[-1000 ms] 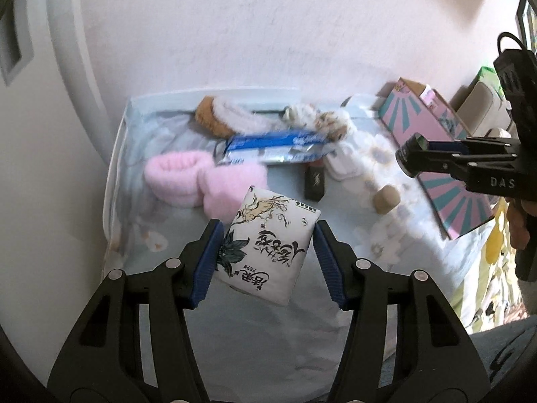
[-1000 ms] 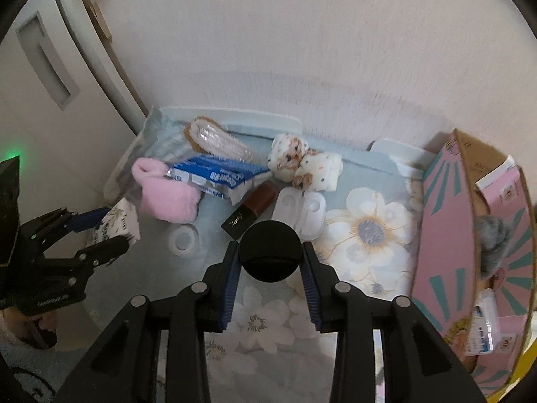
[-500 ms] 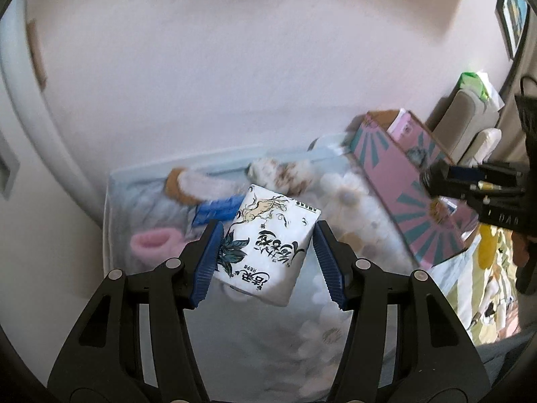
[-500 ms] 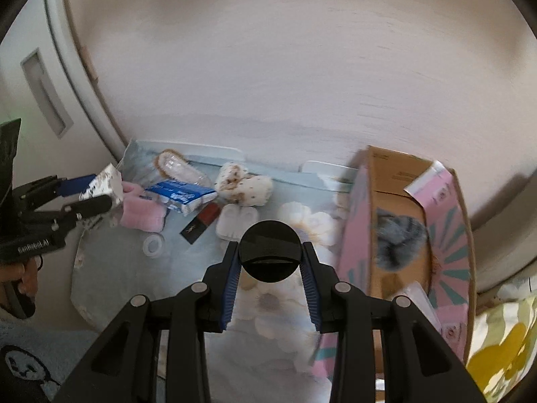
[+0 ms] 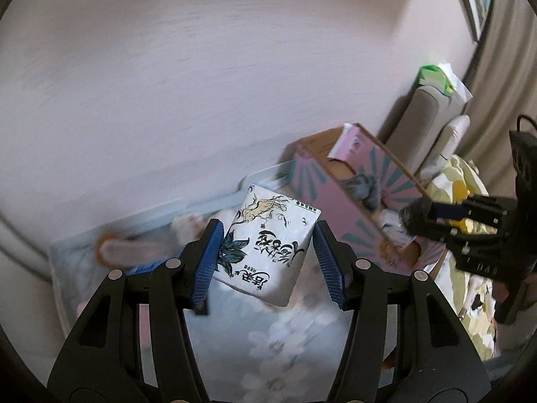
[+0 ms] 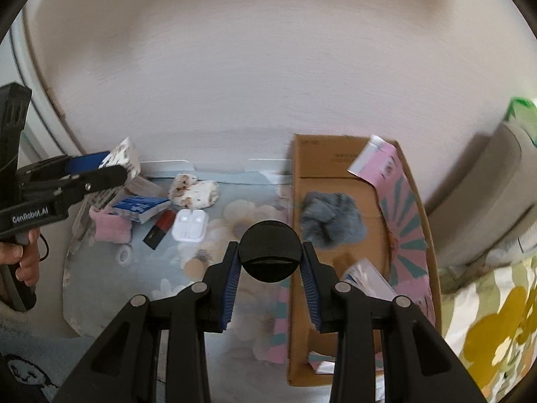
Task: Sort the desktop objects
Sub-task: 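Carry tissue pack and black jar into the cardboard box and release both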
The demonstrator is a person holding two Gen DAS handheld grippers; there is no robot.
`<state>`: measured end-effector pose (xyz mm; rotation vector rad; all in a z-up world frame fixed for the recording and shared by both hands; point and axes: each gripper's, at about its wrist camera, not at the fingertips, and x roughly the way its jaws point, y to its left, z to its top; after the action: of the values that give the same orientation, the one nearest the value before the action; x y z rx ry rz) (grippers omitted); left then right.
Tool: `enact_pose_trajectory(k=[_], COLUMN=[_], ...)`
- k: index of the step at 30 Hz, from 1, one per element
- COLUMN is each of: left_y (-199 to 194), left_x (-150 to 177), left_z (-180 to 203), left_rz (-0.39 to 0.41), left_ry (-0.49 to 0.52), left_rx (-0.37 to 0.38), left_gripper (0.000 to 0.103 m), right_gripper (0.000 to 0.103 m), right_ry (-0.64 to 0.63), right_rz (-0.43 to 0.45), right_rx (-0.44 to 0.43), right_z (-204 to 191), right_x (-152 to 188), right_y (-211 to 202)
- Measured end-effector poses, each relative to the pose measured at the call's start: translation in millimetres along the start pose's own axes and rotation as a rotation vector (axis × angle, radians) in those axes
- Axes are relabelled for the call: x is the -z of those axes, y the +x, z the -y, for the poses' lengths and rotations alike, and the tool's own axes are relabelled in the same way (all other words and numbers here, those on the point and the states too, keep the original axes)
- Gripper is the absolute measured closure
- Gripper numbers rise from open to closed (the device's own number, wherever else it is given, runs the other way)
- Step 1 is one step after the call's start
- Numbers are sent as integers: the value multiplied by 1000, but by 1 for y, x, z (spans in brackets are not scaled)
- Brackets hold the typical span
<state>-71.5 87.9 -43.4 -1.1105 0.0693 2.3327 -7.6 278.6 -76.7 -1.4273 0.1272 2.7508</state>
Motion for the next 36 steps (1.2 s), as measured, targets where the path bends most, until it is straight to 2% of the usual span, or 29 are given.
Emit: enact_pose_trajectory(k=[11,17,21,29,36], left_y=[63,119,153,203,217], left_x=[-50,-71,-78,-76,-71], left_z=[86,138,161,187,195], left_rz=[-15,-62,-93,-157,-188], left_ry=[152,209,221,237,270], left_rx=[94,158,173,189,179], left_gripper=[51,51,51,51,51], right_gripper=[71,71,70,70,70], right_ry=[100,136,144,128,132], right_rz=[-45,-95,-116,-132,-150], right_rx=[25,22,18,-20,-46], right_z=[52,76,87,95,94], right_x=[22,39,47,50,54], right_y=[10,23,33,45,57])
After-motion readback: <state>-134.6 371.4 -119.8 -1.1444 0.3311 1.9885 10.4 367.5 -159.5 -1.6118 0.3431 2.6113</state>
